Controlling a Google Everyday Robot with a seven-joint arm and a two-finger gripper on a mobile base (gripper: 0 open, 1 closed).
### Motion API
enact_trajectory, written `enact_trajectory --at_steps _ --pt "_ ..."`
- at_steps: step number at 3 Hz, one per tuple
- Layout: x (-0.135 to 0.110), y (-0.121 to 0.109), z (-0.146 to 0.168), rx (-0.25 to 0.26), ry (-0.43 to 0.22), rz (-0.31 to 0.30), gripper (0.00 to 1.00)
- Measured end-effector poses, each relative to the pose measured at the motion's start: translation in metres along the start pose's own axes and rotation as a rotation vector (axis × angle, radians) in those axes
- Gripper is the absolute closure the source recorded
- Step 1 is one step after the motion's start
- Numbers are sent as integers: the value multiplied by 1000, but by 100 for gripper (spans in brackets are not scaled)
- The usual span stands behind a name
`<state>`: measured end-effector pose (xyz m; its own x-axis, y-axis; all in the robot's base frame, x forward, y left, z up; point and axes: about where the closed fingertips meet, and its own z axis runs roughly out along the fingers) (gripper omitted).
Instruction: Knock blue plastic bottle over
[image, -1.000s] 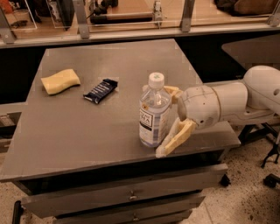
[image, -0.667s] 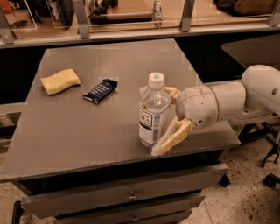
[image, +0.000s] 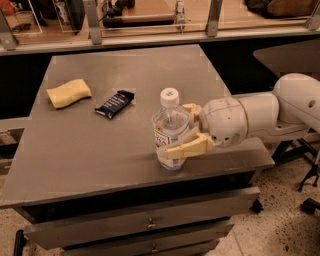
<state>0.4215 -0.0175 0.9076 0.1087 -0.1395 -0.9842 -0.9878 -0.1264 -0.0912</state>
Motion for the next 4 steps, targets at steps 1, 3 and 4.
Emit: enact_trajectory --at_steps 1,3,4 --pt "-1 0 2 -4 1 -2 80" --pt "-12 -19 -7 15 66 -5 100" --pt "-33 -60 -30 72 173 -31 100"
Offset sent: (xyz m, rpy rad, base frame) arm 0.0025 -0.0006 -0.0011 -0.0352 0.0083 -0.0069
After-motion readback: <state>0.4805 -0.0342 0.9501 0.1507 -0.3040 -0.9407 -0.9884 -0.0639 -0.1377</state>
